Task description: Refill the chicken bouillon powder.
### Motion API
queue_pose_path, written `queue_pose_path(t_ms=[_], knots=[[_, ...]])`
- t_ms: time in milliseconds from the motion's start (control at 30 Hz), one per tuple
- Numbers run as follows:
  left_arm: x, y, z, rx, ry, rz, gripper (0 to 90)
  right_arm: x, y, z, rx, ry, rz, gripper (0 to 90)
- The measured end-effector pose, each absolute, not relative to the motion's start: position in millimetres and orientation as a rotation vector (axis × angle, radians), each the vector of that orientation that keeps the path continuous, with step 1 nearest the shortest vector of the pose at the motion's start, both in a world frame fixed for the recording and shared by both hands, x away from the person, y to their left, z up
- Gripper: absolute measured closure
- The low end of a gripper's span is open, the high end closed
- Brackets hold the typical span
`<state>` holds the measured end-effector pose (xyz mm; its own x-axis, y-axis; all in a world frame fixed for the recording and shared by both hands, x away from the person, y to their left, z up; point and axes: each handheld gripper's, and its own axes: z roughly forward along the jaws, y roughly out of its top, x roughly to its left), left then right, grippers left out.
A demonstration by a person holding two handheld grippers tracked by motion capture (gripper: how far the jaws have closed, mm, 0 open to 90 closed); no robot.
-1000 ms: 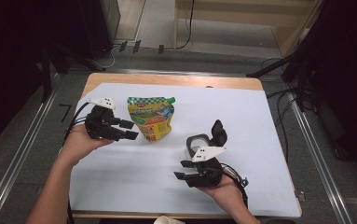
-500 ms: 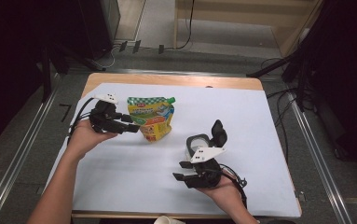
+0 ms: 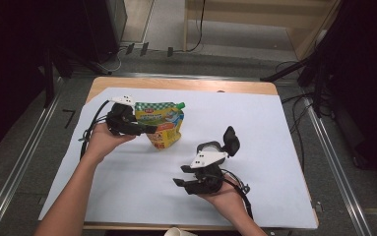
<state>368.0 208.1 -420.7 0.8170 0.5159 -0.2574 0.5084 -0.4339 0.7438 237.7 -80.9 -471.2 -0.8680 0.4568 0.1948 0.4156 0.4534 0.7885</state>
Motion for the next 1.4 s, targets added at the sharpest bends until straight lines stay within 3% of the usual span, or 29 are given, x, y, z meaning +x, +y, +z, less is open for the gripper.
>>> queue_pose_path(t_ms=[467,600,833,967,1400], knots=[[371.1,200.1,-425.9,2.028,0.755,0.0,70.6,257.5,-63.4,-479.1,0.839,2.596,1.46,51.0],[368.0,196.2,-423.3,2.013,0.738,0.027,81.0,255.0,-64.4,-483.1,0.837,2.578,1.47,51.0],[364.4,187.7,-419.4,2.03,0.753,0.035,90.0,252.5,-62.7,-488.5,0.808,2.592,1.445,50.2],[361.7,185.6,-413.8,2.024,0.769,0.058,90.0,253.3,-61.0,-491.1,0.817,2.598,1.443,50.2],[339.0,197.6,-376.4,2.0,0.752,-0.04,90.0,254.3,-57.0,-495.7,0.858,2.582,1.432,50.2]])
